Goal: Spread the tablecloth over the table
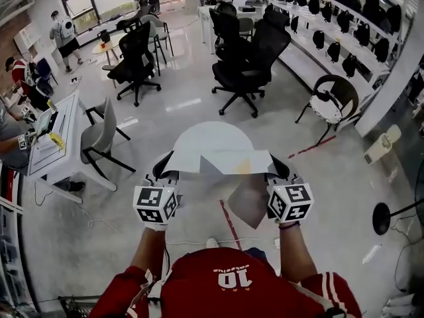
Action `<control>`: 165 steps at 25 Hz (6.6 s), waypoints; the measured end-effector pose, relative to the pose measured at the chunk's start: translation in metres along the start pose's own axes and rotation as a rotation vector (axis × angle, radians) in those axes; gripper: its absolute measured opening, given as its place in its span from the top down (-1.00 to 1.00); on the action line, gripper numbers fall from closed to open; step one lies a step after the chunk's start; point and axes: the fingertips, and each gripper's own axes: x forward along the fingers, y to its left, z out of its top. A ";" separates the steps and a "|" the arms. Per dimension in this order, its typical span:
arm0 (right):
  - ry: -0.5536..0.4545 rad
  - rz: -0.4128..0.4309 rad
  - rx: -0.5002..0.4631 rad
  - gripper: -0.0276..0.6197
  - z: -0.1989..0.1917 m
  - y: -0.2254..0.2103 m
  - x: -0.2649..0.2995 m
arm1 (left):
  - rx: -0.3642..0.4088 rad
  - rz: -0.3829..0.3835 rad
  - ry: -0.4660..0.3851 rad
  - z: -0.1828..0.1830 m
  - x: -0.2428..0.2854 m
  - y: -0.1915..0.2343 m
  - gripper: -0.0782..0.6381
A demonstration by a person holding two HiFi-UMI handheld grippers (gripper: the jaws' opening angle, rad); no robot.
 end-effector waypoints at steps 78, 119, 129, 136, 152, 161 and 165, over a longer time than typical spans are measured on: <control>-0.073 0.073 -0.096 0.86 0.107 -0.156 0.341 | 0.172 0.137 -0.134 0.085 0.329 0.140 0.75; 0.259 0.034 -0.022 0.86 -0.055 -0.107 0.238 | 0.056 0.035 0.140 -0.070 0.217 0.092 0.75; 0.327 0.033 0.028 0.86 -0.097 -0.069 0.202 | 0.009 0.029 0.230 -0.115 0.164 0.092 0.72; 0.385 0.040 0.028 0.85 -0.141 -0.045 0.179 | -0.042 0.009 0.292 -0.155 0.134 0.093 0.67; 0.565 0.026 -0.002 0.61 -0.195 -0.051 0.107 | -0.024 0.002 0.350 -0.193 0.113 0.074 0.67; 0.515 0.001 0.026 0.61 -0.173 -0.053 0.066 | -0.073 0.008 0.359 -0.201 0.114 0.070 0.67; 0.451 -0.056 0.063 0.63 -0.156 -0.070 0.055 | -0.062 -0.010 0.428 -0.217 0.119 0.061 0.65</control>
